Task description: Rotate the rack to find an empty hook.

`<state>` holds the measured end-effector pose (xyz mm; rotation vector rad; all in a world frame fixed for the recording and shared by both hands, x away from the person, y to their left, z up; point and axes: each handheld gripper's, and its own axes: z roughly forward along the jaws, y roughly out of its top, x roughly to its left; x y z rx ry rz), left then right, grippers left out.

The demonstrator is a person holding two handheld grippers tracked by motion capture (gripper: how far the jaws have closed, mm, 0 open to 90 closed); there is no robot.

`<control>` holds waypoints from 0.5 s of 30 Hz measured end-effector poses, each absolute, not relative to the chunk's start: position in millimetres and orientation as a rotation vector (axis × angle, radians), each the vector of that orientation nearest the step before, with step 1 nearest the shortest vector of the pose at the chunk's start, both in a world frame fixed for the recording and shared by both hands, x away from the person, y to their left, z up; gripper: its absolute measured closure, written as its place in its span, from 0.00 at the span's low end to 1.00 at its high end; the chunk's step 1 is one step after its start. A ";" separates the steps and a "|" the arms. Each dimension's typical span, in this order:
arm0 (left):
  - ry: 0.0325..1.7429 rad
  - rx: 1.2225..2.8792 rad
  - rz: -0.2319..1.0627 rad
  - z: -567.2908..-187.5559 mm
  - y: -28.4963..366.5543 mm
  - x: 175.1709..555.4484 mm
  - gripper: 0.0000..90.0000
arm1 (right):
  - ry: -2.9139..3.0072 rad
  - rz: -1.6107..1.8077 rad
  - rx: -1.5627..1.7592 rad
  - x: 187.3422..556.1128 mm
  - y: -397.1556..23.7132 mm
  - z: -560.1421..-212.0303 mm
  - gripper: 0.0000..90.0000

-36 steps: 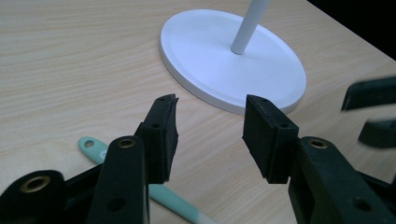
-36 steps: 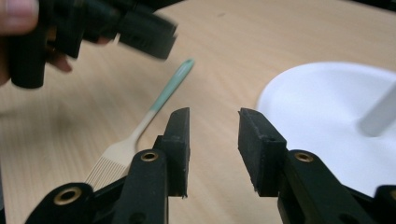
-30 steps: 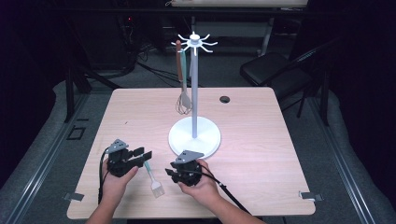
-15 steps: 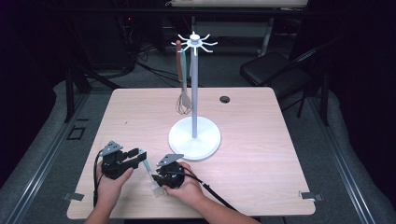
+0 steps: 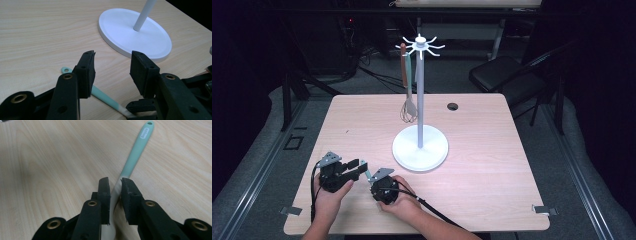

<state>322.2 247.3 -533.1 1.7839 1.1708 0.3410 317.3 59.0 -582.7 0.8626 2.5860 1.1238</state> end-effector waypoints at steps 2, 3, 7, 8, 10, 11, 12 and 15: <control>1.168 1.784 0.341 -532.9 246.7 322.1 0.61 | 2.590 1.109 0.880 317.2 56.1 -581.5 0.89; 1.169 1.783 0.340 -533.0 246.5 322.3 0.61 | 2.592 1.092 0.886 317.7 52.7 -580.4 0.90; 1.165 1.776 0.339 -532.8 245.2 323.5 0.61 | 2.601 1.061 0.888 317.5 34.4 -577.8 0.92; 1.169 1.773 0.333 -532.8 244.5 323.9 0.61 | 2.608 1.045 0.884 316.2 27.2 -576.9 0.92; 1.164 1.770 0.321 -533.3 242.8 325.2 0.61 | 2.613 1.047 0.877 312.9 13.2 -576.6 0.92; 1.158 1.774 0.325 -533.7 240.2 326.2 0.61 | 2.611 1.041 0.881 310.4 4.2 -576.2 0.93; 1.154 1.779 0.318 -533.8 238.3 326.9 0.61 | 2.618 1.028 0.877 308.0 -8.5 -575.3 0.93; 1.144 1.785 0.310 -534.4 232.2 328.6 0.61 | 2.615 1.016 0.910 302.2 -36.9 -574.3 0.93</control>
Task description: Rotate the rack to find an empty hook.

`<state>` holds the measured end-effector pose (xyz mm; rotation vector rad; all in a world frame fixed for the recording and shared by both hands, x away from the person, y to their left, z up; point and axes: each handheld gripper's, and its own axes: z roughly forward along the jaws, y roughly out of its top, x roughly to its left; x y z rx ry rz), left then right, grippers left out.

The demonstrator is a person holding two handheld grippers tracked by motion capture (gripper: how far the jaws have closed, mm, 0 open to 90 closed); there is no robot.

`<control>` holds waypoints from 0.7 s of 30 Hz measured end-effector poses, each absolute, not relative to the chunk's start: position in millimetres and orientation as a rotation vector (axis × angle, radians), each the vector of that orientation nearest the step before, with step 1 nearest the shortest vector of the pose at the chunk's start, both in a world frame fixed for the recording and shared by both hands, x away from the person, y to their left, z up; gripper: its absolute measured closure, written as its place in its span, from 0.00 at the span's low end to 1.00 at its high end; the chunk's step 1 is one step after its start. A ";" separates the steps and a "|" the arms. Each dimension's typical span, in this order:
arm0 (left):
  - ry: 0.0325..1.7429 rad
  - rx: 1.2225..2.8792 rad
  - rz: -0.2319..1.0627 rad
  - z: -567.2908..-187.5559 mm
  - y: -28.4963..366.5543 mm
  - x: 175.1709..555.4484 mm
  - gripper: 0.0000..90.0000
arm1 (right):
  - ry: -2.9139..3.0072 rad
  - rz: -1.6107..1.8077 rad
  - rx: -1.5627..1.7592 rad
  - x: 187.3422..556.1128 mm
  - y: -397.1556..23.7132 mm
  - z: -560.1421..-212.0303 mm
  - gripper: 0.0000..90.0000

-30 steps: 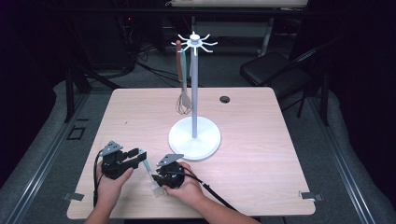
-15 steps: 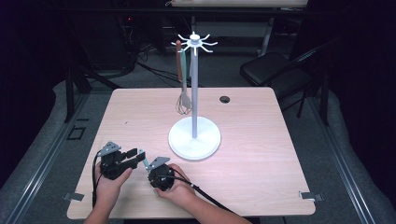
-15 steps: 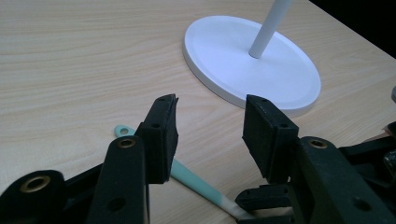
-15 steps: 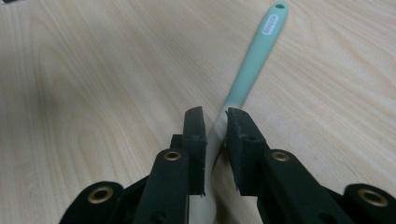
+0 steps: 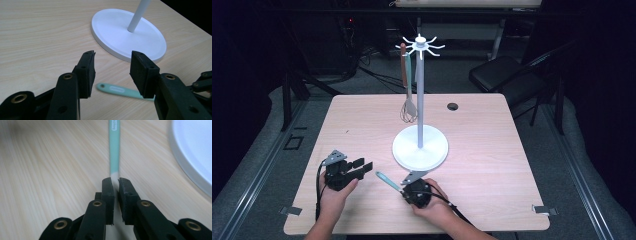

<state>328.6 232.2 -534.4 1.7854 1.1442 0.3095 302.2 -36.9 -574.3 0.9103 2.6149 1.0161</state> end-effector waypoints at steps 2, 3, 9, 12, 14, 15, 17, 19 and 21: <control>1.134 1.793 0.301 -534.7 227.7 329.5 0.61 | 2.617 1.015 0.917 298.8 -56.8 -573.8 0.93; 1.131 1.791 0.304 -535.1 225.3 329.3 0.61 | 2.623 1.009 0.924 296.2 -68.4 -573.0 0.93; 1.109 1.813 0.297 -536.0 217.4 327.3 0.61 | 2.646 1.003 0.907 287.0 -106.6 -571.9 0.93; 1.110 1.822 0.287 -538.0 215.4 326.9 0.61 | 2.652 0.991 0.891 282.9 -118.9 -571.3 0.93; 1.110 1.821 0.286 -539.4 214.2 327.0 0.61 | 2.667 0.972 0.903 283.4 -124.9 -569.6 0.93; 1.110 1.824 0.286 -539.7 213.9 327.0 0.61 | 2.673 0.972 0.916 283.9 -128.2 -569.3 0.93; 1.108 1.832 0.284 -539.9 213.6 326.9 0.61 | 2.692 0.982 0.942 285.6 -132.2 -568.8 0.92; 1.111 1.830 0.290 -540.6 213.3 326.9 0.61 | 2.691 1.000 0.961 286.5 -133.6 -569.7 0.92; 1.113 1.829 0.284 -541.9 213.5 327.3 0.61 | 2.695 0.999 0.959 286.5 -134.0 -569.8 0.92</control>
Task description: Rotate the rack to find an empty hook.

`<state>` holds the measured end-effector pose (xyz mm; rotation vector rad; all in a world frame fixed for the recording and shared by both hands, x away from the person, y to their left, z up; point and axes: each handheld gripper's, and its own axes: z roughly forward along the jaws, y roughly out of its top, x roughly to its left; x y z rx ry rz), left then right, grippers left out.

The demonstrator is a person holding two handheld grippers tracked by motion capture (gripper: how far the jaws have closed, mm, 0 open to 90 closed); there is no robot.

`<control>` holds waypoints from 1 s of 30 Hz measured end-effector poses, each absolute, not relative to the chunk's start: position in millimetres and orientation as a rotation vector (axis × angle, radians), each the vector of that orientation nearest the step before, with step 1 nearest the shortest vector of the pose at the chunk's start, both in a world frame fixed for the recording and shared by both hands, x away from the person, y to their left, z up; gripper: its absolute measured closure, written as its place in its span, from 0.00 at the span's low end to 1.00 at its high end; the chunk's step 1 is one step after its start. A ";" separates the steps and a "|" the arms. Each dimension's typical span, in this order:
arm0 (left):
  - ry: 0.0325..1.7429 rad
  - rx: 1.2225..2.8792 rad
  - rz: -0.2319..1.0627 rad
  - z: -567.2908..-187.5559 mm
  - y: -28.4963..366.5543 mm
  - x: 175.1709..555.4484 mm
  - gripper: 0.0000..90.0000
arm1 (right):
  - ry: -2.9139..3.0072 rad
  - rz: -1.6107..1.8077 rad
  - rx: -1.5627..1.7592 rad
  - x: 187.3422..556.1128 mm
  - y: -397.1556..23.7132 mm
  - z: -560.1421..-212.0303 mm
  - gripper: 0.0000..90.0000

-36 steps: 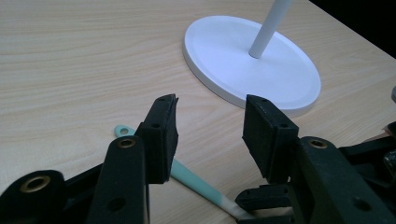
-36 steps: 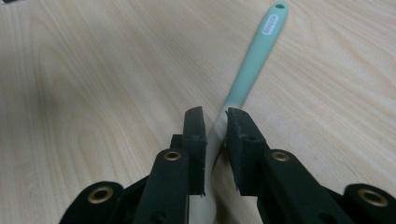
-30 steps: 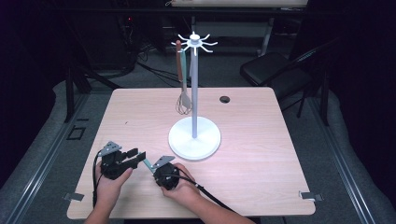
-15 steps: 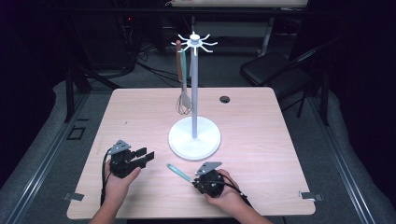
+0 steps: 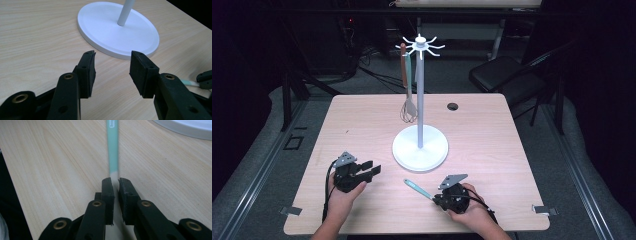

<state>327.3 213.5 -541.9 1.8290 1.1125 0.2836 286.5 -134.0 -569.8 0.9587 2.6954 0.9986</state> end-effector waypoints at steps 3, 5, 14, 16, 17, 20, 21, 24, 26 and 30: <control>1.113 1.835 0.278 -543.1 213.1 327.3 0.61 | 2.655 1.023 0.961 285.5 -131.6 -572.7 0.89; 1.113 1.836 0.274 -543.3 211.4 326.9 0.61 | 2.634 1.027 0.956 285.4 -128.5 -573.9 0.89; 1.095 1.850 0.260 -545.3 206.0 325.7 0.61 | 2.588 1.022 0.913 285.8 -117.0 -576.2 0.89; 1.099 1.860 0.255 -545.2 205.5 325.4 0.61 | 2.579 1.029 0.912 285.7 -115.8 -576.9 0.90; 1.095 1.862 0.253 -545.6 204.8 325.4 0.61 | 2.582 1.028 0.911 285.7 -115.4 -576.9 0.90; 1.089 1.861 0.255 -546.4 202.5 324.9 0.61 | 2.579 1.026 0.896 285.4 -115.0 -577.1 0.91; 1.089 1.861 0.255 -546.6 201.6 324.6 0.61 | 2.580 1.027 0.894 285.4 -115.1 -577.1 0.91; 1.088 1.864 0.250 -547.1 200.2 324.1 0.61 | 2.575 1.030 0.896 284.9 -115.0 -577.3 0.91; 1.086 1.865 0.250 -547.6 199.2 323.9 0.61 | 2.573 1.030 0.894 284.8 -115.0 -577.4 0.91; 1.082 1.879 0.243 -547.4 198.2 323.7 0.60 | 2.570 1.038 0.894 284.6 -114.9 -577.9 0.91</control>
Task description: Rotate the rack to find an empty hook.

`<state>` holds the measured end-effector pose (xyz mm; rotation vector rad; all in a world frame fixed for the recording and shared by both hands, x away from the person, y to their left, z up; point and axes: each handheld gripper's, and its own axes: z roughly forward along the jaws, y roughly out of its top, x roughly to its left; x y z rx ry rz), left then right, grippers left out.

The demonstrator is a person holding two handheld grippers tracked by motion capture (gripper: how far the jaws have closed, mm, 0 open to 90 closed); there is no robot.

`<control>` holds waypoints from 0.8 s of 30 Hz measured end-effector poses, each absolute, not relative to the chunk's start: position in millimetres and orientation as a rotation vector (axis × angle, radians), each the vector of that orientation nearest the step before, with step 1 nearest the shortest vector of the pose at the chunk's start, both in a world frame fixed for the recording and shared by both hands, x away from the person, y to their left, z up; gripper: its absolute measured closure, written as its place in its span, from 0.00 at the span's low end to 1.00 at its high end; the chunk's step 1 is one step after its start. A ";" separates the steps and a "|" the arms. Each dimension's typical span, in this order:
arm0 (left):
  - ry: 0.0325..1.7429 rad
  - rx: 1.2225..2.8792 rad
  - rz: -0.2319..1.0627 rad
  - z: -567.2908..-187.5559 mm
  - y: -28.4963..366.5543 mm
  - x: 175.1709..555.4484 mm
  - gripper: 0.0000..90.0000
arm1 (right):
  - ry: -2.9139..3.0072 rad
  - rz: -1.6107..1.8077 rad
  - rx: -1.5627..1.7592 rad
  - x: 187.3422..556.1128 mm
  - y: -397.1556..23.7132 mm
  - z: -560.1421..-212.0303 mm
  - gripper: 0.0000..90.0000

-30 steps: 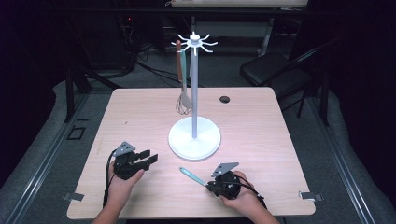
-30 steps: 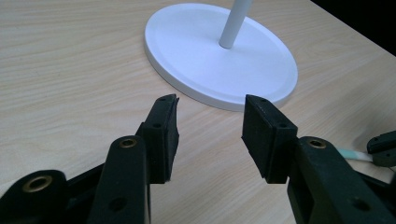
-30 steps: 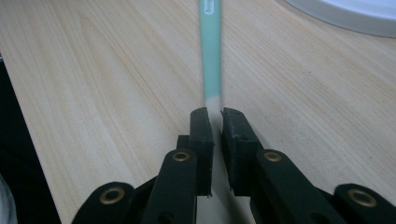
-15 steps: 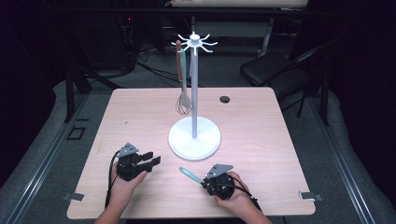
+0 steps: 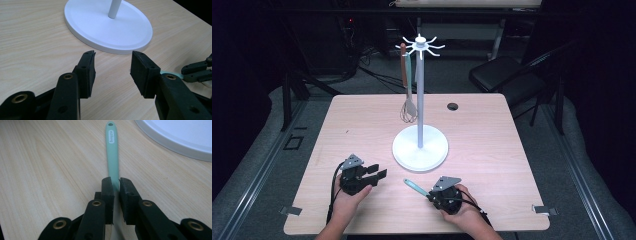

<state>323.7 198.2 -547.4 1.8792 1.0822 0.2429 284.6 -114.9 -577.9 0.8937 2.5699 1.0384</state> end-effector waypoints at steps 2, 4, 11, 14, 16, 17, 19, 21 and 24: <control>1.078 1.876 0.244 -548.4 196.7 323.4 0.60 | 2.577 1.034 0.892 284.9 -115.4 -577.5 0.91; 1.075 1.877 0.240 -548.6 195.5 323.1 0.60 | 2.573 1.038 0.897 285.0 -115.5 -577.8 0.91; 1.060 1.885 0.224 -549.2 191.8 322.1 0.59 | 2.558 1.057 0.904 284.2 -115.7 -578.8 0.92; 1.051 1.884 0.211 -550.6 188.3 321.3 0.57 | 2.551 1.069 0.921 284.9 -116.6 -579.5 0.92; 1.041 1.889 0.196 -551.6 185.0 320.9 0.55 | 2.544 1.079 0.912 285.1 -116.1 -580.2 0.92; 1.034 1.898 0.186 -551.9 183.8 320.8 0.55 | 2.539 1.077 0.910 284.7 -115.5 -580.4 0.92; 1.020 1.900 0.173 -553.6 181.2 320.9 0.53 | 2.541 1.078 0.898 284.5 -115.2 -580.4 0.92; 1.013 1.910 0.164 -555.2 178.7 320.6 0.52 | 2.544 1.074 0.890 283.7 -115.2 -579.8 0.92; 1.006 1.915 0.151 -557.7 174.4 320.4 0.51 | 2.536 1.092 0.889 282.9 -115.5 -579.2 0.92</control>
